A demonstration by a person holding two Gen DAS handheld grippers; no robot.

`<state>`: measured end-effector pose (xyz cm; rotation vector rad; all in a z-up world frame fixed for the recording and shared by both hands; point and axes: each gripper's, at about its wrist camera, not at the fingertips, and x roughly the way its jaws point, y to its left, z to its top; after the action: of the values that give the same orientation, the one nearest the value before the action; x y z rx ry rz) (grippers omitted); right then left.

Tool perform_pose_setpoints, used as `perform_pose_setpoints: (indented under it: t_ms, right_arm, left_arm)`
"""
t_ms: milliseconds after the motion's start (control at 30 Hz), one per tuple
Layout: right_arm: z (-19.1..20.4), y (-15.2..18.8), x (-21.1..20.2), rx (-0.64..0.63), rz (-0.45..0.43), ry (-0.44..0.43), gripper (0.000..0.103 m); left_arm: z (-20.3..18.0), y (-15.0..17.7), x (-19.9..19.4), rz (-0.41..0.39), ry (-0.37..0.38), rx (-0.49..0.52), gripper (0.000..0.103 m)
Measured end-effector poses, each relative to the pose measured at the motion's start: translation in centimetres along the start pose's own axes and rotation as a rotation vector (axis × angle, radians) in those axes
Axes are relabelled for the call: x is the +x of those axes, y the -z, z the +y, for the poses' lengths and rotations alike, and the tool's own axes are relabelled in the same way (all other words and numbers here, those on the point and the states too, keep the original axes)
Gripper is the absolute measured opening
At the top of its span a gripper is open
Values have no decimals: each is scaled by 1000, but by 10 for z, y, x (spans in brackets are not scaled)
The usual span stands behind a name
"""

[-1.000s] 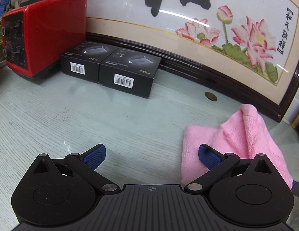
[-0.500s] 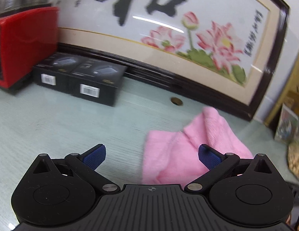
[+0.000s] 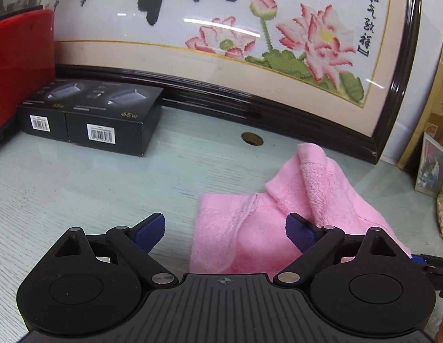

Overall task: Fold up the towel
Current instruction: 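Close the right gripper on a towel corner while the left gripper grasps another corner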

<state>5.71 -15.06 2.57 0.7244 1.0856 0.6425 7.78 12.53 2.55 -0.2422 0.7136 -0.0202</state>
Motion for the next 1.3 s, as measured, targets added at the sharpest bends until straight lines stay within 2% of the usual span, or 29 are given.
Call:
perform_pose_setpoints:
  t_ms: [133,233,267,400,600,933,1000,1033,1067,1133,1300]
  right_arm:
    - [0,0,-1,1,-1,-9,44]
    - [-1,1,0,7,-1,-9,43]
    - [-1,1,0,9,-1,-6,42]
    - [-2,0,-2,12,-10,-1,41]
    - [-3,0,-4,21,-18,-1,41]
    - [-13,-4,-7,86,-40,-40,45]
    - [-11,-6,-8,71,-60,-27,40]
    - [-9,-7,-8,58,-69,-10,31]
    - [-7,-8,-8,50,-79,5,17]
    - [-4,-8,-10,36,-99,32,8]
    - [5,-9,-31,7,-197,29,4]
  left_arm:
    - [1,1,-1,-5,26,-5,70]
    - [1,2,3,13,19,-8,46]
    - [1,2,5,21,12,-9,33]
    - [6,3,5,-2,-33,-26,14]
    - [8,3,-5,-61,-49,-23,4]
    - [5,7,-8,-52,12,-18,3]
    - [5,7,-8,-51,16,-22,2]
    - [5,7,-8,-49,18,-22,2]
    - [4,7,-8,-48,17,-20,2]
    - [3,8,-7,-47,14,-15,3]
    - [2,9,-8,-40,35,-39,2]
